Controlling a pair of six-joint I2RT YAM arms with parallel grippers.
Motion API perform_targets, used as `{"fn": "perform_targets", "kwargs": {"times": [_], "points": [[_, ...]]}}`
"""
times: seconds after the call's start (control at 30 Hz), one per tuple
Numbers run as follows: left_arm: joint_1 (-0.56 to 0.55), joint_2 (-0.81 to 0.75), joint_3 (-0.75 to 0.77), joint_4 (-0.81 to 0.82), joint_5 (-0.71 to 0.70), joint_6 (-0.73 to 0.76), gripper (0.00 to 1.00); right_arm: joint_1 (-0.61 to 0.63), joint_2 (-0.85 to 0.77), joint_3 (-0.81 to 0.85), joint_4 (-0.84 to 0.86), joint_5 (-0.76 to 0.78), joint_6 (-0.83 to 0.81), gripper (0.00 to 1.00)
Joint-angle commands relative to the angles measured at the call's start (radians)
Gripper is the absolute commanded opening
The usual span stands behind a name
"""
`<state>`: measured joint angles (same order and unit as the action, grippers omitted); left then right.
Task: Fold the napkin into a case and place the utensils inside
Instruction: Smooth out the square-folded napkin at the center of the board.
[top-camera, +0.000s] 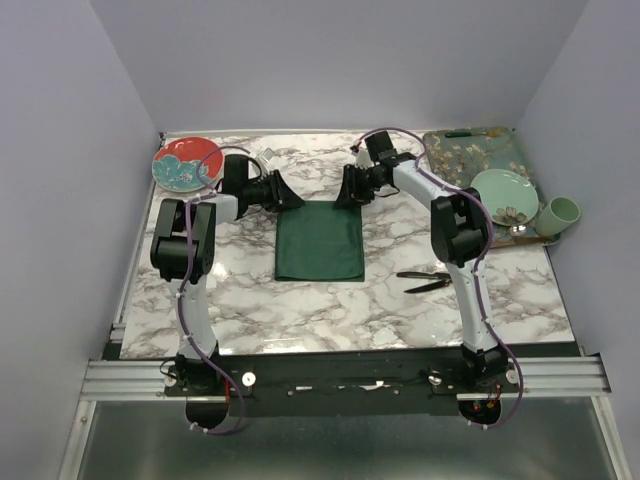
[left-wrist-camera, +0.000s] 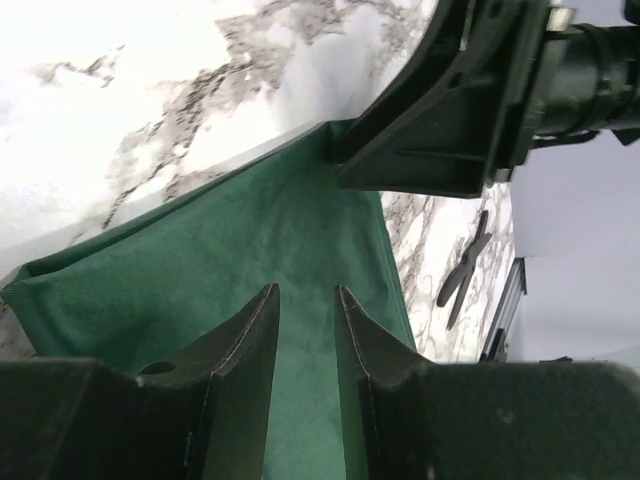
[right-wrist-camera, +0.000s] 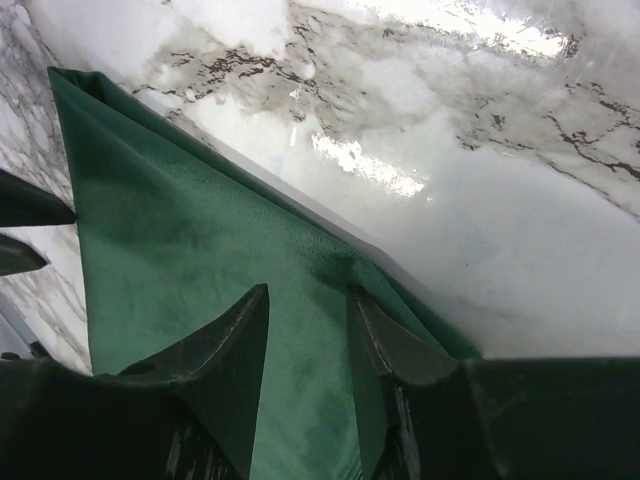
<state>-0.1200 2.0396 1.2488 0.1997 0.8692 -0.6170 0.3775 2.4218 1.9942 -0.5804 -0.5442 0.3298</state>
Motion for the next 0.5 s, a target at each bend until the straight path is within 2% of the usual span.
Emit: {"fn": "perform_targets", "kwargs": {"times": [0.0, 0.17, 0.27, 0.33, 0.47], "points": [[-0.003, 0.099, 0.014, 0.076, 0.025, -0.081, 0.37, -0.006, -0.027, 0.012, 0.013, 0.044, -0.052, 0.48], [0.0, 0.169, 0.014, 0.081, 0.014, -0.125, 0.37, -0.008, -0.141, -0.049, 0.008, -0.074, -0.04, 0.68], [0.002, 0.189, 0.002, 0.098, 0.017, -0.142, 0.38, -0.006, -0.21, -0.144, 0.052, -0.17, 0.037, 0.75], [0.002, 0.183, -0.008, 0.119, 0.021, -0.148, 0.4, -0.005, -0.231, -0.202, 0.094, -0.245, 0.115, 0.78], [0.002, 0.125, -0.057, 0.197, 0.065, -0.174, 0.45, 0.004, -0.216, -0.29, 0.157, -0.284, 0.15, 0.77]]}}
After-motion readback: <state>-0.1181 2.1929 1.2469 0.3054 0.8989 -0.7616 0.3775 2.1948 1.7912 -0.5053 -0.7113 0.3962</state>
